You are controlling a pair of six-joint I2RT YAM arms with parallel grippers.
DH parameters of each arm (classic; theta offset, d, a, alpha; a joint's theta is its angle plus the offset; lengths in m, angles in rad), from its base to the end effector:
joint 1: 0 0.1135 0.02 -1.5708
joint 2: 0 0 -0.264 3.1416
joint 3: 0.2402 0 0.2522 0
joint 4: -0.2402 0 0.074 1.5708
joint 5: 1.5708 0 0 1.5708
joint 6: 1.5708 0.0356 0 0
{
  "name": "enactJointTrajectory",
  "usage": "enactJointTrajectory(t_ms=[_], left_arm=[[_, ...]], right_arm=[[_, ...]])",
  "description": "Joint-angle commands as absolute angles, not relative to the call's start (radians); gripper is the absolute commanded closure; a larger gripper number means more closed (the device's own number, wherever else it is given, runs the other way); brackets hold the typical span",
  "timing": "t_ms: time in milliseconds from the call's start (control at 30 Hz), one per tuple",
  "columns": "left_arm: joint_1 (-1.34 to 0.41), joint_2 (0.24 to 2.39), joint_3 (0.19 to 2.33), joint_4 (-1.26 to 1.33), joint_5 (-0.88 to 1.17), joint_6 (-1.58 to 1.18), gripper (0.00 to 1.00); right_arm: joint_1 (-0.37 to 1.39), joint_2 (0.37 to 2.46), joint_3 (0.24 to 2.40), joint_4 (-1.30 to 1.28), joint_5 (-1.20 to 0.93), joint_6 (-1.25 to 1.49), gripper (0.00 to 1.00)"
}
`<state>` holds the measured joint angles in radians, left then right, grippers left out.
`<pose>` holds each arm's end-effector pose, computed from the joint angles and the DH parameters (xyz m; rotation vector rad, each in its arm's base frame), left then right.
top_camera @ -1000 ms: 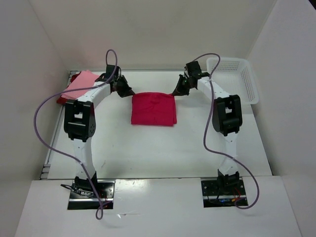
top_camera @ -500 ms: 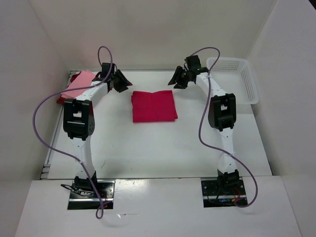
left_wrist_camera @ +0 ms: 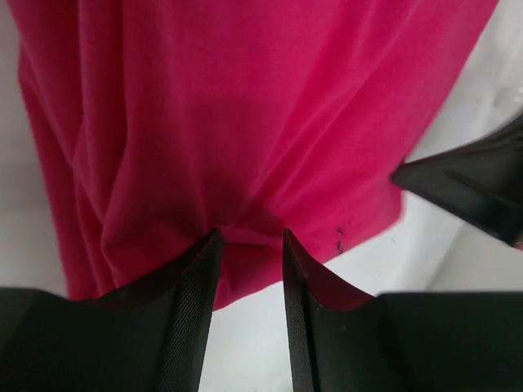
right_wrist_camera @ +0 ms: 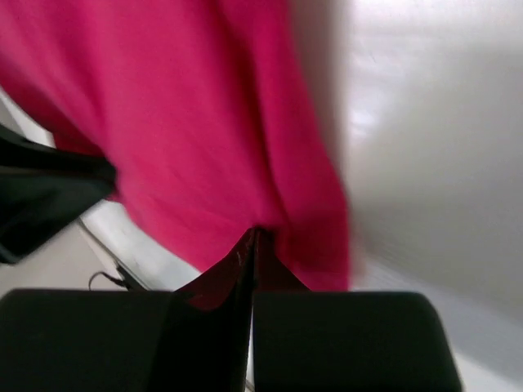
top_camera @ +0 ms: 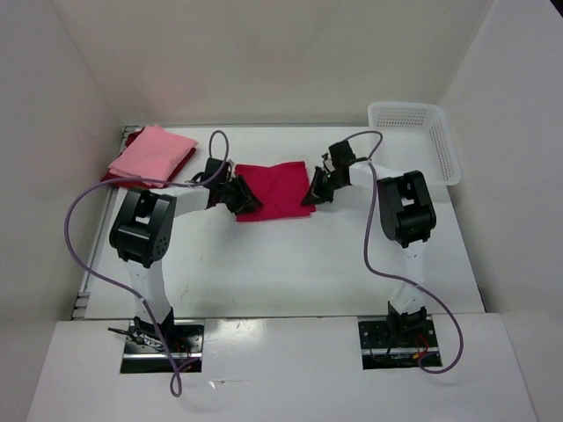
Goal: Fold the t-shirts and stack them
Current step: Smooth out wrinkles on the folded tshirt
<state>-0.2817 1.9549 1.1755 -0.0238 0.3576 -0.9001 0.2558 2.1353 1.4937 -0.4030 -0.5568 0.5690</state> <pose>0.3903 -0.1259 0.1515 -0.5943 2.4677 -0.9495 0.4265 0.1310 0.1479 0.2165 2.7081 1.0017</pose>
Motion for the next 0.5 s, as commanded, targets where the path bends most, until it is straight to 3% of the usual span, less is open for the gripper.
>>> enactJointTrajectory(t_ms=[0, 167, 300, 467], left_arm=[[-0.256, 1.89, 1.103, 0.061, 0.368, -0.913, 0.55], [-0.229, 1.887, 1.016, 0.061, 0.348, -0.904, 0.55], [-0.229, 1.726, 0.933, 0.038, 0.325, -0.913, 0.51], [-0.229, 1.611, 1.004, 0.014, 0.305, -0.922, 0.48]], right_arm=[[0.262, 2.135, 1.442, -0.313, -0.604, 0.541, 1.0], [0.262, 2.135, 1.384, -0.299, -0.565, 0.541, 1.0], [0.262, 2.054, 1.351, -0.33, -0.537, 0.541, 1.0], [0.262, 1.965, 1.385, -0.382, -0.558, 0.541, 1.0]])
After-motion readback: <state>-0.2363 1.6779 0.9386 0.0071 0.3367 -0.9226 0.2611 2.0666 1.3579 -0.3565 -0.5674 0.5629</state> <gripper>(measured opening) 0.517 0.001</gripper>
